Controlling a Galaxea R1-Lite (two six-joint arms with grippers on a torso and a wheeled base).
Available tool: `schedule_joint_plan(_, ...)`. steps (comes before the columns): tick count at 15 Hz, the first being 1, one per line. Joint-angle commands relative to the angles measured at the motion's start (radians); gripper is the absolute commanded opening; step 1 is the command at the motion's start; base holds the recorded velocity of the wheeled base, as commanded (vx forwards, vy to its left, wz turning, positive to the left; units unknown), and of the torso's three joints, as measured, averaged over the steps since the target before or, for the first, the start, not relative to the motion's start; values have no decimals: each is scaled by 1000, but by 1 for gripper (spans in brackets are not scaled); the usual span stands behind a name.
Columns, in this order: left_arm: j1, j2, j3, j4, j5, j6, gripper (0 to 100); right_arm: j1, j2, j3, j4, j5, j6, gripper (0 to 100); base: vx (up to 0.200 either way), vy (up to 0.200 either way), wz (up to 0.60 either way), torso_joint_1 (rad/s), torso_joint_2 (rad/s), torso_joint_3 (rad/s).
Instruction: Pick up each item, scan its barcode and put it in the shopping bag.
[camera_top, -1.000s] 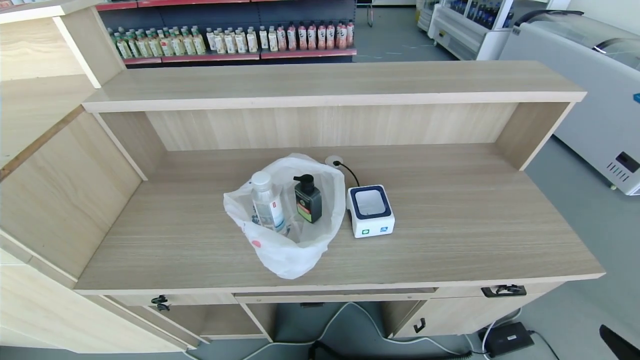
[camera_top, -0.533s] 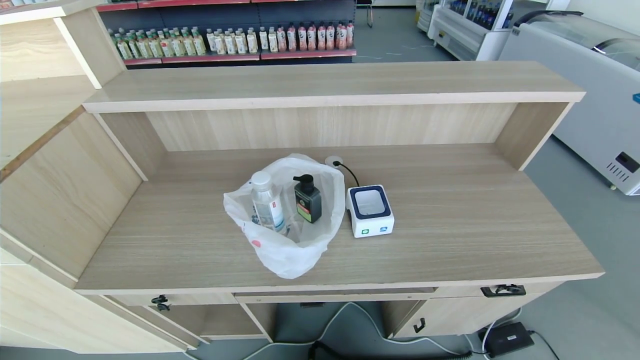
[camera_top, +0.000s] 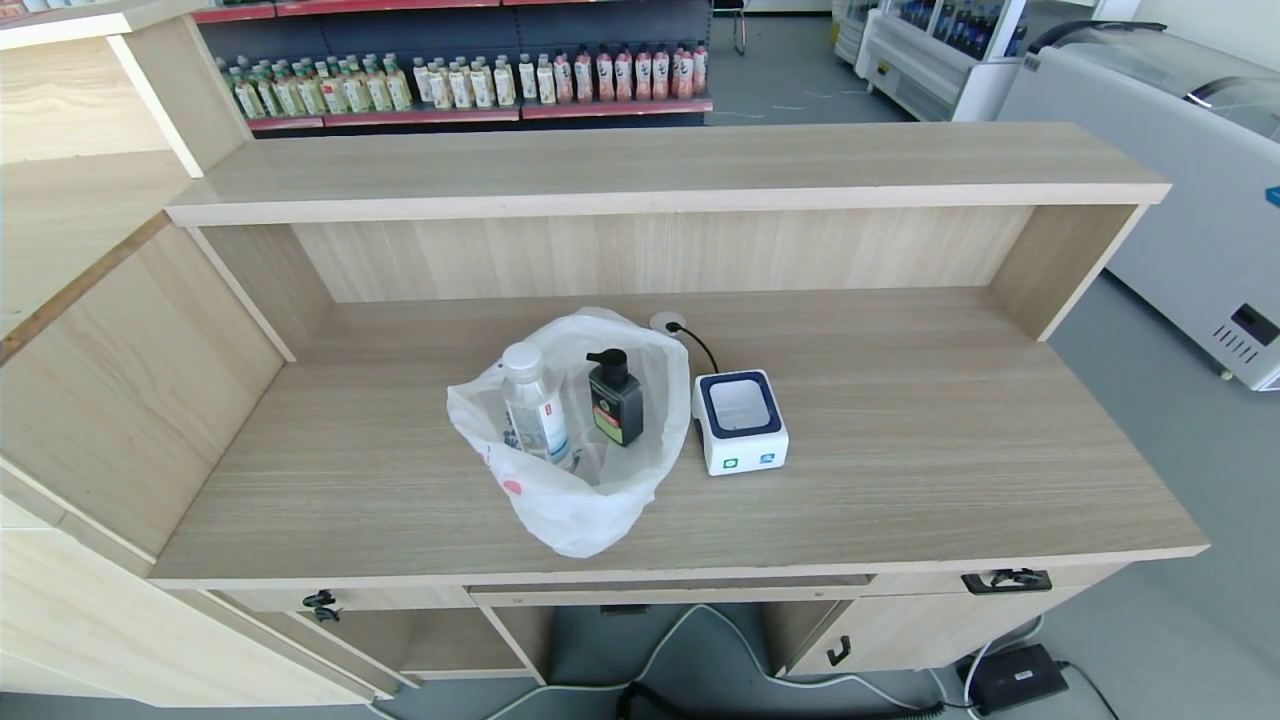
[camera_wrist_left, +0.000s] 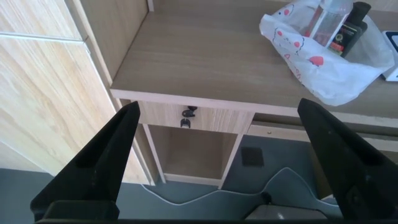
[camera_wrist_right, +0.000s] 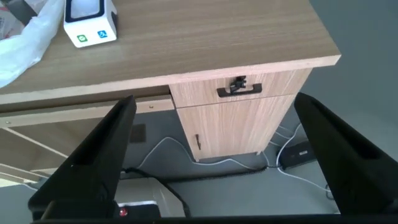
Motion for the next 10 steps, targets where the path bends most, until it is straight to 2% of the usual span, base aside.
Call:
schedule_joint_plan(1, 0, 0, -1, 0, 0, 0, 100, 3, -13, 0, 0, -1, 1, 100, 0, 0, 0, 0, 0, 0)
schedule_joint_plan(10, 0, 0, 1, 0, 0, 0, 100, 1, -13, 0, 1, -1, 1, 100, 0, 0, 0, 0, 0, 0)
